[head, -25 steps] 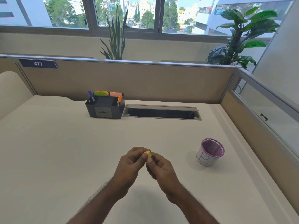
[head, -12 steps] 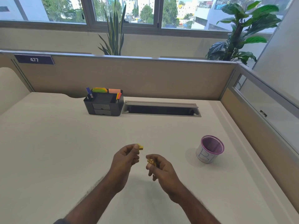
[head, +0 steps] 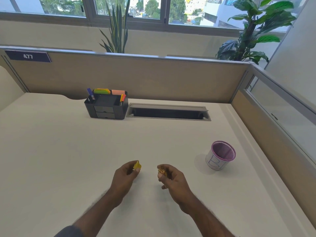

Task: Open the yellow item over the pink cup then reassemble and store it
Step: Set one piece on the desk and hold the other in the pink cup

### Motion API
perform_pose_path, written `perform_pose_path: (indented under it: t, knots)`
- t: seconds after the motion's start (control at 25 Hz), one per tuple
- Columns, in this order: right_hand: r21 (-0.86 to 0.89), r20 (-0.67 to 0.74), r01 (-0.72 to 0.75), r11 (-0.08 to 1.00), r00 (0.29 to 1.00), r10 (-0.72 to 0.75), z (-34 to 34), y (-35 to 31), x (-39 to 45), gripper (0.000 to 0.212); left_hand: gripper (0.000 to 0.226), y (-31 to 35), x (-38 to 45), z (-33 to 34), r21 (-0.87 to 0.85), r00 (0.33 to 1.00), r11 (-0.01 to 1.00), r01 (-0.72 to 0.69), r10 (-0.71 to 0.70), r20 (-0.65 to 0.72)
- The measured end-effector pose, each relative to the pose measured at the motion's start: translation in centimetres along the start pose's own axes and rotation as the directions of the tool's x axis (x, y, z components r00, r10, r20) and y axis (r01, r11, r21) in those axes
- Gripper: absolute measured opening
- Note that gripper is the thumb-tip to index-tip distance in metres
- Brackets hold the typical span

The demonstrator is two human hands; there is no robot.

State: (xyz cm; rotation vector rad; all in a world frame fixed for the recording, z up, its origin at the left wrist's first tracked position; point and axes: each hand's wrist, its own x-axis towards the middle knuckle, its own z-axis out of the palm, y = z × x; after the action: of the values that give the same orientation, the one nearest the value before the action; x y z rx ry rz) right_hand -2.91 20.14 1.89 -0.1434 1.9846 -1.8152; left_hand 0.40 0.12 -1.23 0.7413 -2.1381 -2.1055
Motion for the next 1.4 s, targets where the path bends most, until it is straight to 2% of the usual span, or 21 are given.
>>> perform_pose_path:
  t: [0.12, 0.16, 0.24, 0.28, 0.48, 0.64, 0.72, 0.8, 0.88, 1.0, 1.16, 1.32, 1.4]
  knots:
    - [-0.005, -0.023, -0.018, 1.0, 1.0, 0.018, 0.0, 0.3, 0.0, 0.022, 0.026, -1.5, 0.6, -0.2, 0.162, 0.997, 0.985, -0.053, 0.062, -0.049]
    - [-0.013, -0.026, -0.022, 1.0, 0.999, 0.021, 0.0, 0.4, 0.0, 0.022, 0.025, -1.8, 0.7, 0.0, 0.294, 0.992, 0.953, -0.079, 0.104, -0.07]
    - [-0.047, -0.035, -0.02, 0.999, 0.999, 0.018, 0.0, 0.5, 0.0, 0.023, 0.024, -2.2, 0.8, 0.3, 0.558, 0.975, 0.825, -0.086, 0.186, -0.124]
    - [-0.069, -0.039, -0.012, 0.998, 0.999, 0.009, 0.0, 0.5, -0.1, 0.023, 0.024, -2.4, 0.8, 0.3, 0.616, 0.968, 0.785, -0.069, 0.202, -0.148]
    - [-0.135, -0.042, 0.027, 0.99, 0.999, -0.033, -0.1, 0.8, -0.1, 0.025, 0.028, -2.8, 1.4, 0.2, 0.635, 0.97, 0.772, -0.001, 0.154, -0.186]
    - [-0.134, -0.036, 0.039, 0.99, 0.998, -0.045, -0.1, 0.8, -0.2, 0.027, 0.049, -2.4, 1.2, -0.1, 0.643, 0.977, 0.766, -0.004, 0.141, -0.162]
    - [-0.129, -0.056, 0.046, 0.991, 0.997, -0.053, -0.2, 0.9, -0.3, 0.028, 0.052, -2.0, 0.7, 0.3, 0.637, 0.957, 0.771, -0.017, 0.196, -0.213]
    - [-0.112, -0.091, 0.052, 0.992, 0.994, -0.063, -0.6, 1.0, -0.5, 0.028, 0.045, -1.4, -0.1, 1.3, 0.632, 0.91, 0.767, -0.105, 0.33, -0.249]
    - [-0.09, -0.133, 0.052, 0.995, 0.989, -0.064, -1.4, 1.0, -0.6, 0.028, 0.045, -0.9, -0.7, 2.6, 0.659, 0.865, 0.718, -0.223, 0.457, -0.206]
    - [-0.06, -0.179, 0.063, 0.996, 0.981, -0.073, -3.1, 0.9, -0.8, 0.027, 0.059, -0.5, -0.9, 5.2, 0.714, 0.829, 0.591, -0.376, 0.558, -0.025]
    - [-0.035, -0.255, 0.102, 0.994, 0.961, -0.107, -6.2, 0.5, -0.9, 0.027, 0.077, -0.7, 0.5, 9.9, 0.769, 0.844, 0.455, -0.45, 0.498, 0.199]
    - [-0.048, -0.349, 0.154, 0.987, 0.923, -0.161, -9.8, -0.2, -0.7, 0.028, 0.081, -1.5, 2.4, 12.9, 0.828, 0.887, 0.374, -0.418, 0.363, 0.284]
    - [-0.049, -0.394, 0.18, 0.982, 0.9, -0.185, -11.8, -0.7, -0.6, 0.03, 0.081, -1.8, 3.1, 13.6, 0.834, 0.896, 0.368, -0.411, 0.333, 0.294]
